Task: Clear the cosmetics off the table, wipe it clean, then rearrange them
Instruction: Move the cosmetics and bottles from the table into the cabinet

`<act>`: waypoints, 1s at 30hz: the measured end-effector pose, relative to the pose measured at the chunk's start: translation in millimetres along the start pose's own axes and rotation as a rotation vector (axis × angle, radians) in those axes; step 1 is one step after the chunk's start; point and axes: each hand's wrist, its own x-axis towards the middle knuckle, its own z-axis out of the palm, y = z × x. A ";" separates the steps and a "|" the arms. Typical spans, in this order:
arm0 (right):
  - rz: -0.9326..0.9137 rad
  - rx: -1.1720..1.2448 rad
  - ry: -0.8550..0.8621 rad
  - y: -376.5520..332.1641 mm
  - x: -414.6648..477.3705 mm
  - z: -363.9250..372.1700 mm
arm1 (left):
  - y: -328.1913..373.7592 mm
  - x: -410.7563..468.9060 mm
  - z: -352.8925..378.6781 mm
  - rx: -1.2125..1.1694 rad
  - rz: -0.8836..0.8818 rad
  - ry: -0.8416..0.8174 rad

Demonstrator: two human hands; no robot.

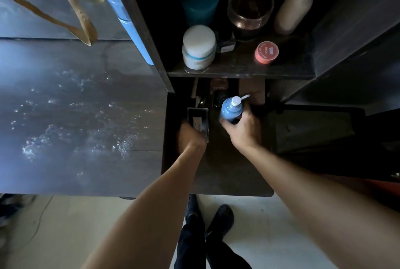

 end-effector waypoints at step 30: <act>-0.316 -0.101 -0.231 -199.9 -83.9 -8.9 | -17.4 -52.9 -257.3 0.254 0.436 0.266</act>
